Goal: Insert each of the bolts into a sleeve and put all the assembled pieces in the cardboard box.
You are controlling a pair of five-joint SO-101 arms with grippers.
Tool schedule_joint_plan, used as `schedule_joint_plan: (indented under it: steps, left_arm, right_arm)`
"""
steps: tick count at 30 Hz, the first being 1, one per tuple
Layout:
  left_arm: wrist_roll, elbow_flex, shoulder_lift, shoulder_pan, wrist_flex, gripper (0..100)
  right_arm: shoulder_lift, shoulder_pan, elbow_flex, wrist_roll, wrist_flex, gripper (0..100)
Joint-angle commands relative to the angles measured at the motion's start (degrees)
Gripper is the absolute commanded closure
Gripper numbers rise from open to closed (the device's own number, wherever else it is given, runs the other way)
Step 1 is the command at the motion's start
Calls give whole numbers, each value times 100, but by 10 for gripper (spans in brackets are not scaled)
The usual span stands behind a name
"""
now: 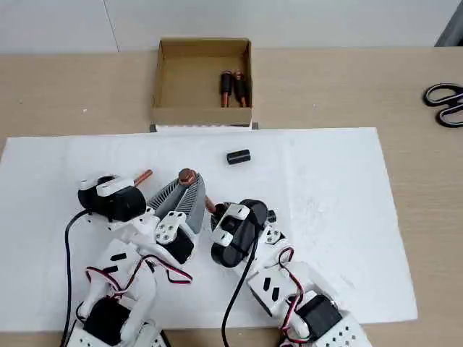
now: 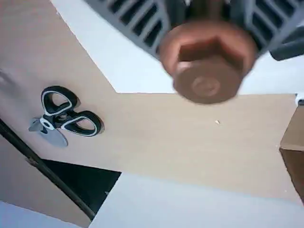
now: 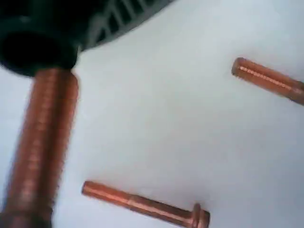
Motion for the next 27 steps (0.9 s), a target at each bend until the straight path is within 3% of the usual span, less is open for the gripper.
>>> schedule_joint_plan:
  steps: [1, 12, 21, 27]
  left_arm:
    - [44, 40, -53, 88, -132, 994]
    - [35, 40, -53, 352, -97, 994]
    - [9, -312, -53, 563, 932, 994]
    - [-237, -286, -53, 809, 1108, 994]
  right_arm:
    - [-84, -154, 88, 53, -189, 996]
    - [-84, -233, 88, 53, -189, 996]
    - [-84, -224, 35, 62, -400, 996]
    - [-84, -224, 35, 62, -418, 996]
